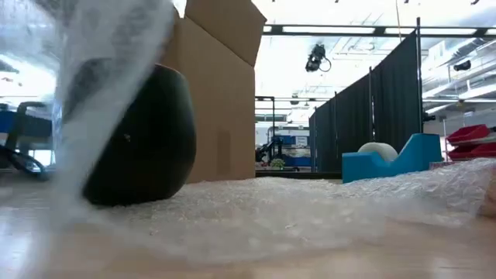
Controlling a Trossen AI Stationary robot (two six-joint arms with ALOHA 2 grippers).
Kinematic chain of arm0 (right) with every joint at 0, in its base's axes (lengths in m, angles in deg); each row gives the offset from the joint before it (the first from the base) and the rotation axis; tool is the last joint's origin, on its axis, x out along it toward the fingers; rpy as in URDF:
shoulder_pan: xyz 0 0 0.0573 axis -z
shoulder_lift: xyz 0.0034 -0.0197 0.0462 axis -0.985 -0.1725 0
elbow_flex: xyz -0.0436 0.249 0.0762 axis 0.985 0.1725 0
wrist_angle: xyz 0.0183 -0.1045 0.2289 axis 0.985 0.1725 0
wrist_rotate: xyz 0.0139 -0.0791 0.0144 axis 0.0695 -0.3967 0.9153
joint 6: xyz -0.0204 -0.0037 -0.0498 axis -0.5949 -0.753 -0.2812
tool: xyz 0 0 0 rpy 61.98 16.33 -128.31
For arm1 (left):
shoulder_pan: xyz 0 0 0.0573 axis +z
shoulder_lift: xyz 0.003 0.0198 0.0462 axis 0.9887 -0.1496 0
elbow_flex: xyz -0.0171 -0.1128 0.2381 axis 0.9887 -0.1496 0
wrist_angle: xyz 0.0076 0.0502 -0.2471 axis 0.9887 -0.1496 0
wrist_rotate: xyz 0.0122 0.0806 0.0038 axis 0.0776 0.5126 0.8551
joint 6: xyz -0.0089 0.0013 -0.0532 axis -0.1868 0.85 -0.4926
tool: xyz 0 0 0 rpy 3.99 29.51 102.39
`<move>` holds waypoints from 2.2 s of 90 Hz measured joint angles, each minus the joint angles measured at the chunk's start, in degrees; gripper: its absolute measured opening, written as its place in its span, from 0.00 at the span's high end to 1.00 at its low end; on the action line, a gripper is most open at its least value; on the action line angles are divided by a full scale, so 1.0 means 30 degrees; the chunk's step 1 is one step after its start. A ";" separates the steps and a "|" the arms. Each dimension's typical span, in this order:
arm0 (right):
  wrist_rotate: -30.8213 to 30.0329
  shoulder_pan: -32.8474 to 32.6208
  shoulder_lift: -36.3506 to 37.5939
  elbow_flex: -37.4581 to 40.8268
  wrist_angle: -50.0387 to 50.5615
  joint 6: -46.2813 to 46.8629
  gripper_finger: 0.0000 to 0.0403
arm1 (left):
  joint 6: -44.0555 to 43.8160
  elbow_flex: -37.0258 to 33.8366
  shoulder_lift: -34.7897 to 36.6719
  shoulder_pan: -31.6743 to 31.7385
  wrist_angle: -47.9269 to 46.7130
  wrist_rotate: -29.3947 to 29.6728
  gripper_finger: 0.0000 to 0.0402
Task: Wrap mug
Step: Wrap the mug with the bubble wrap
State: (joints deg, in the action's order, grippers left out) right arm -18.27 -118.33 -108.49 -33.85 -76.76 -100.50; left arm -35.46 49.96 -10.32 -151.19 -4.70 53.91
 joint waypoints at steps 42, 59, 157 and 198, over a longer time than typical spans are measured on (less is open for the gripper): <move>0.3292 0.0654 0.0015 -0.0007 0.6072 0.4876 1.00 | 0.4136 0.0000 0.0839 -0.0317 0.1214 0.3588 1.00; 0.4212 0.1019 0.0617 -0.0007 0.9888 0.7890 1.00 | 0.4672 0.0000 0.0839 -0.0882 0.1312 0.4294 1.00; 2.0183 0.8255 0.2019 -0.0022 0.8422 0.8489 0.99 | 0.6948 0.0000 0.0803 -0.0542 0.0165 0.5505 1.00; 1.4538 0.7782 0.1800 -0.0007 0.7598 0.7302 0.73 | 0.6933 0.0007 0.0803 -0.0482 -0.0134 0.5453 1.00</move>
State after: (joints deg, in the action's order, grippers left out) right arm 25.34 -94.98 -103.09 -33.87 -53.96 -78.60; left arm -14.67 49.98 -7.91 -152.64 -5.10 70.27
